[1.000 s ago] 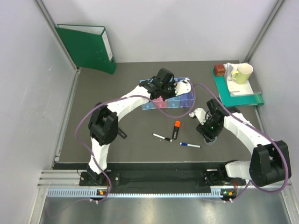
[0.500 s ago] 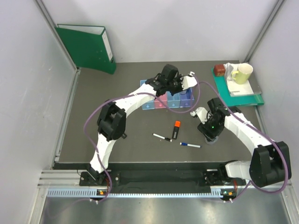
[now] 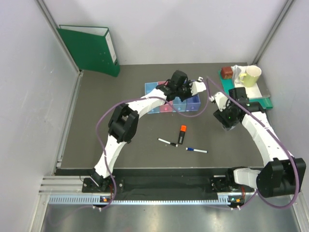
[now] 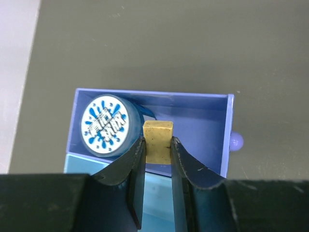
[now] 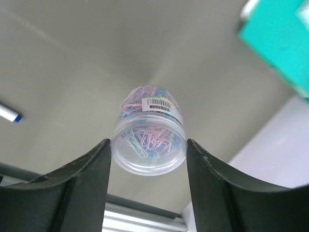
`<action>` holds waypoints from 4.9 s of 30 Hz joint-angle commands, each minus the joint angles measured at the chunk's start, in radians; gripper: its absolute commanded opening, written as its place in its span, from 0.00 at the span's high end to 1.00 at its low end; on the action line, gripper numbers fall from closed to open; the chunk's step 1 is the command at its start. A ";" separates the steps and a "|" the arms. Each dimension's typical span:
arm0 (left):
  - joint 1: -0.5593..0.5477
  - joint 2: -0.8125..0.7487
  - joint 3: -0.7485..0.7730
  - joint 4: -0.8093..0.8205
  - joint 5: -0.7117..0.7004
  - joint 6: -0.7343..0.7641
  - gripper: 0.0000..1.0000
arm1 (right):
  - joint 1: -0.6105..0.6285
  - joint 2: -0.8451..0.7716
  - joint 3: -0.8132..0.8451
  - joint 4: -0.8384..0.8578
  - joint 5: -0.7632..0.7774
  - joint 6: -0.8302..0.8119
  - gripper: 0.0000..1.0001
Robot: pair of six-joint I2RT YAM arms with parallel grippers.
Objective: Sort the stationery into containers
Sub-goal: Pick up the stationery from the center of the board, then place the stationery in the storage box, then move the pen to the center of the board.
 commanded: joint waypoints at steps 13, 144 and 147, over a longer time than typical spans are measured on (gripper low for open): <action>-0.019 -0.017 -0.006 0.083 -0.056 -0.001 0.49 | -0.016 0.085 0.330 0.025 -0.012 -0.005 0.67; 0.452 -0.475 -0.758 -0.483 -0.331 -0.283 0.57 | 0.361 0.772 0.933 0.366 -0.045 0.098 0.02; 0.451 -0.455 -0.734 -0.434 -0.322 -0.251 0.57 | 0.362 0.772 0.935 0.361 -0.040 0.093 0.02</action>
